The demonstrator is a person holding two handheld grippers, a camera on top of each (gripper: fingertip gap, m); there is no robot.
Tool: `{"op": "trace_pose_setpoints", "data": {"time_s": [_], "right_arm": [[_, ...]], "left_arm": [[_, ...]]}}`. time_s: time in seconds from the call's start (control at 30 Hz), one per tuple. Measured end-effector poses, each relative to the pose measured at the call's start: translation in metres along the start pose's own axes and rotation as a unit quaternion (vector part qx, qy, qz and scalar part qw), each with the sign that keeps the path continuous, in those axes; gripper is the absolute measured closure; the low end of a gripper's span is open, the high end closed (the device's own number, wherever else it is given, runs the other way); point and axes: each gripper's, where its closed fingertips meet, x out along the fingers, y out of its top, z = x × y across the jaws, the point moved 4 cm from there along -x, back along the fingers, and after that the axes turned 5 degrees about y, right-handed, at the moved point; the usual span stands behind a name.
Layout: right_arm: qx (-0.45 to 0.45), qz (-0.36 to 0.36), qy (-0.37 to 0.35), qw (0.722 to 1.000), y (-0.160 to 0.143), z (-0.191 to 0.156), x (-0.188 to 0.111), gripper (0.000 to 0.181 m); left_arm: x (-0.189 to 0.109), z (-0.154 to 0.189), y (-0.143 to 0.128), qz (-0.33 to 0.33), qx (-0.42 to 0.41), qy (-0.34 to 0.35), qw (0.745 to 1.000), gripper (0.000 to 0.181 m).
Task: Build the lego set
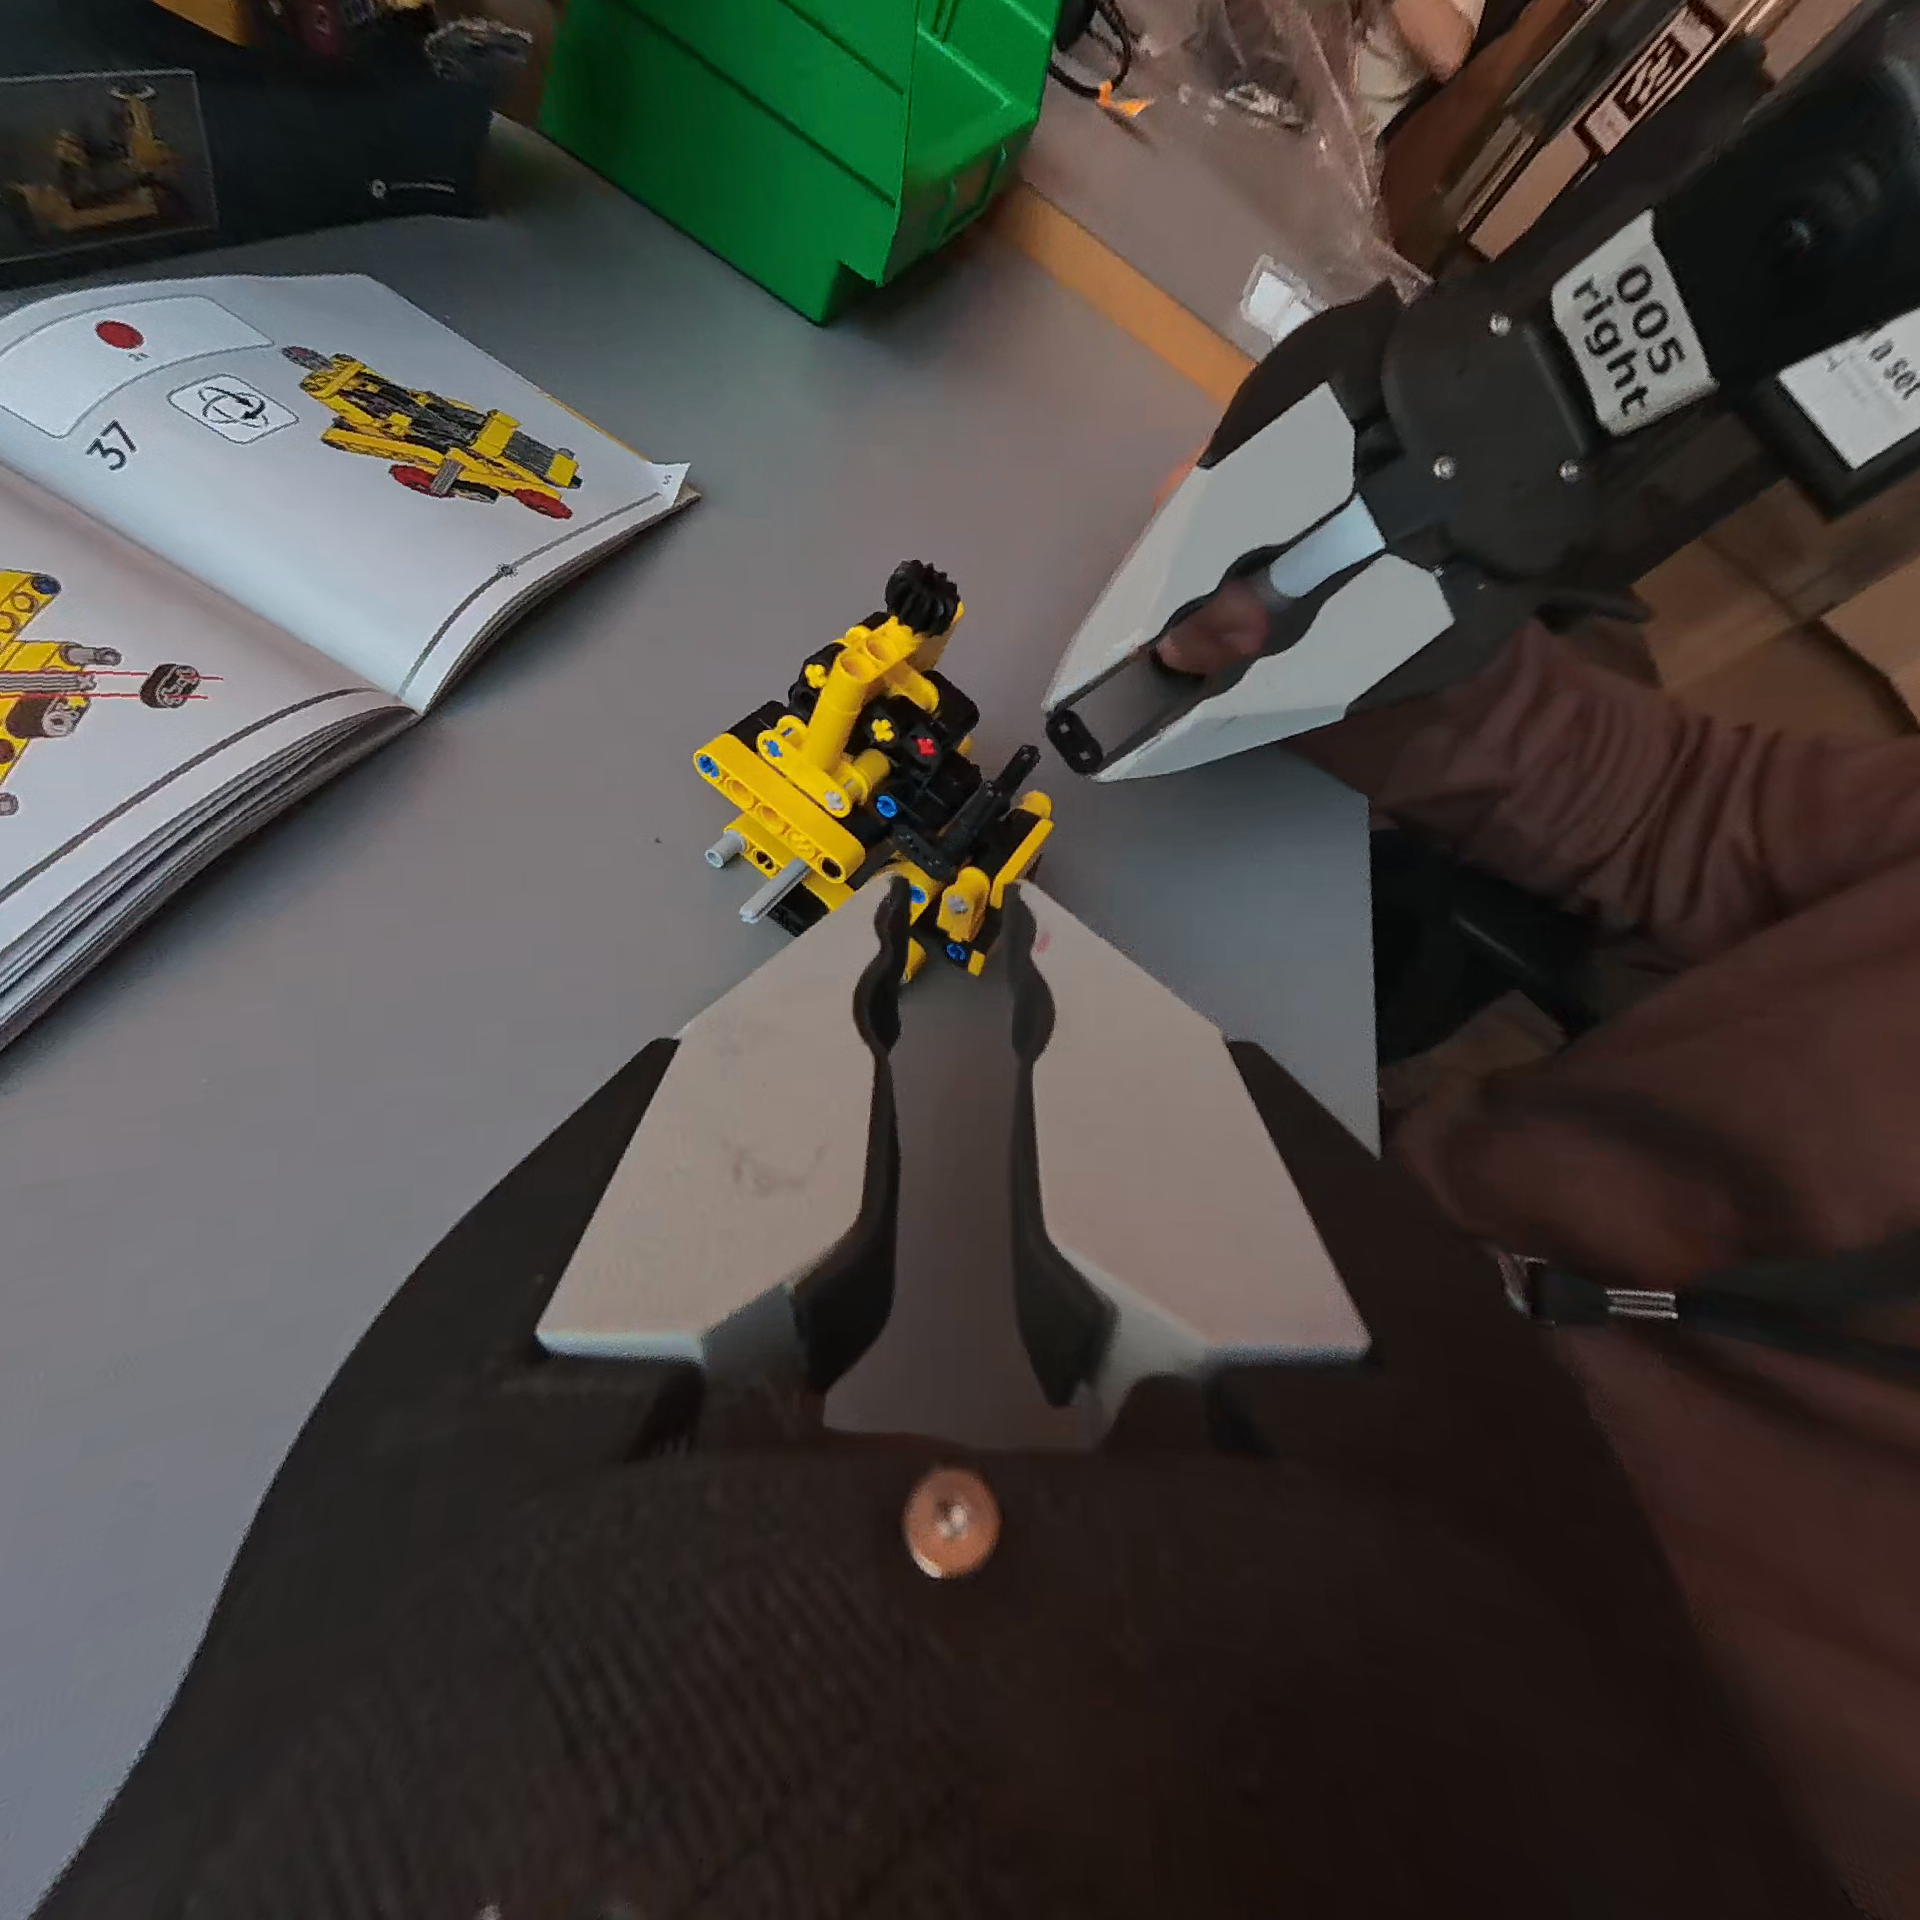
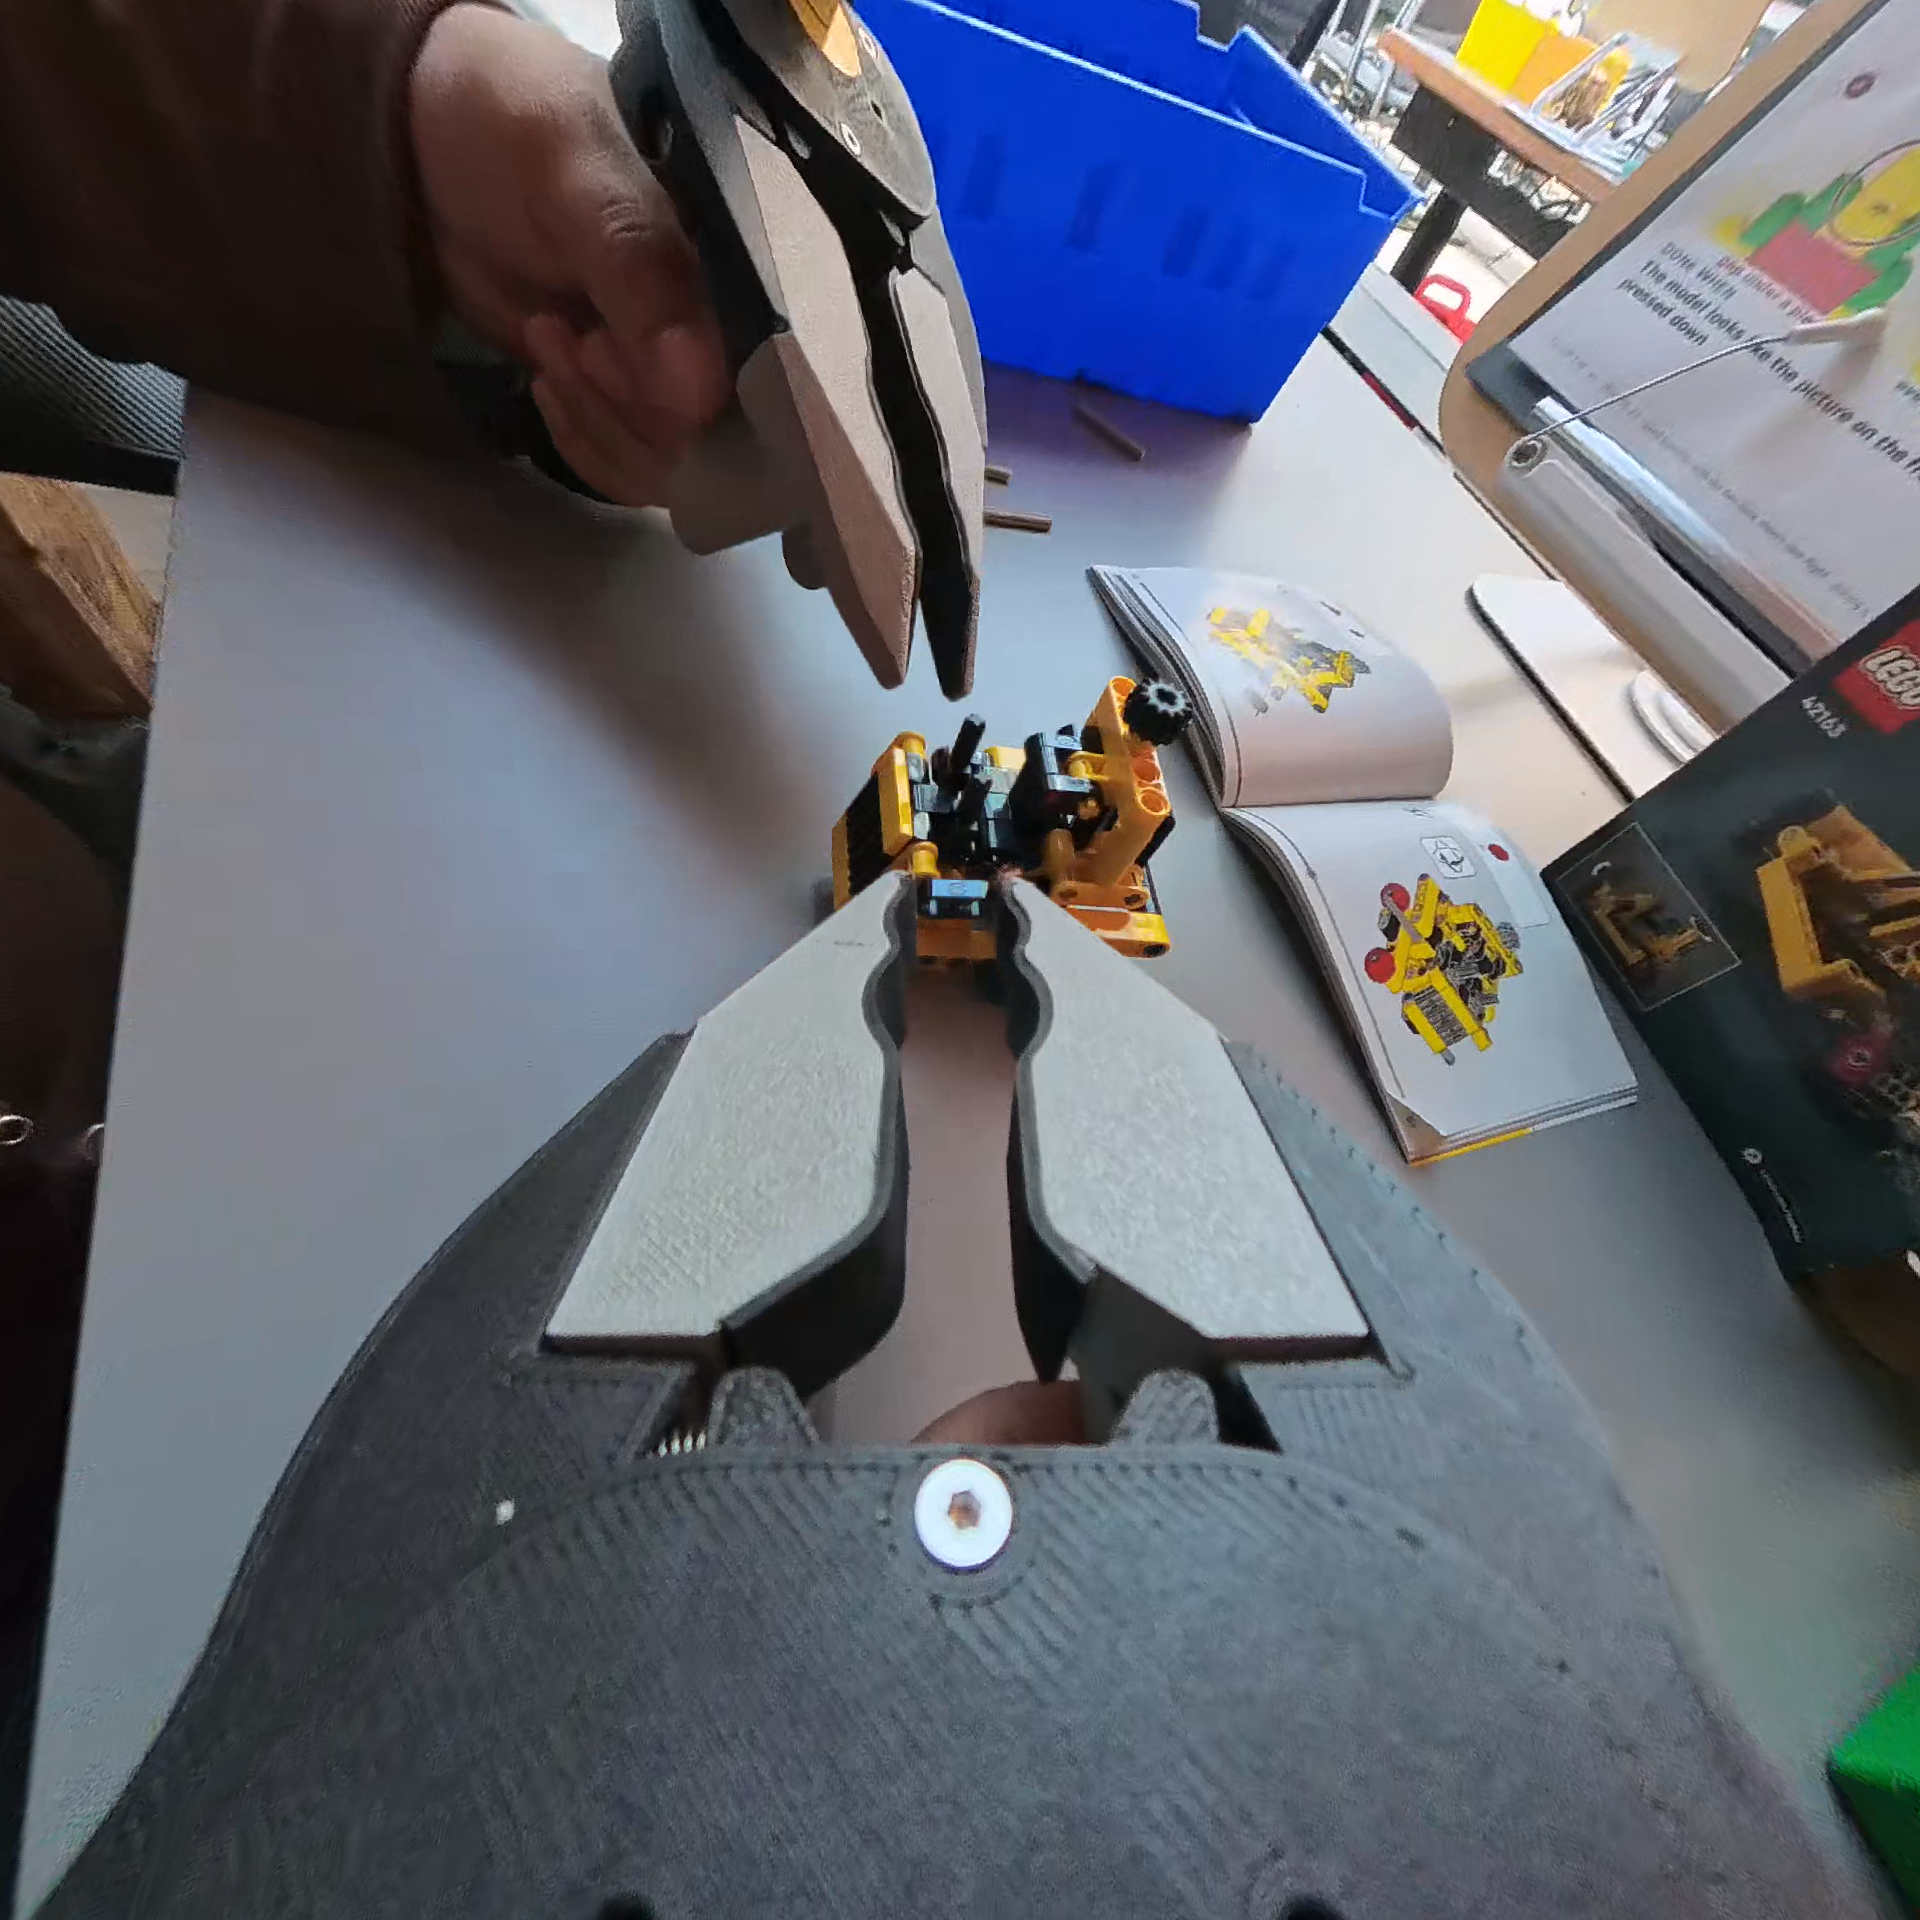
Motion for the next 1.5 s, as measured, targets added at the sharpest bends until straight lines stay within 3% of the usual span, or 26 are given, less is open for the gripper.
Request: {"op": "trace_pose_setpoints", "data": {"time_s": [0.1,0.37,0.9,1.5], "right_arm": [[-0.002,0.0,0.0,1.0,0.001,0.003,0.004,0.17],[0.028,0.0,0.006,1.0,0.0,0.012,0.007,0.17],[0.088,0.017,0.093,0.992,-0.001,0.017,0.008,0.17],[0.081,-0.009,0.107,0.991,-0.005,0.017,0.015,0.17]], "left_arm": [[0.004,-0.004,-0.005,-0.013,0.028,0.02,0.999,0.165],[0.007,-0.003,0.001,-0.005,0.023,-0.016,1.0,0.163],[0.015,0.001,-0.002,-0.025,-0.009,-0.057,0.998,0.17],[0.018,0.004,-0.006,-0.042,-0.013,-0.061,0.997,0.173]]}}
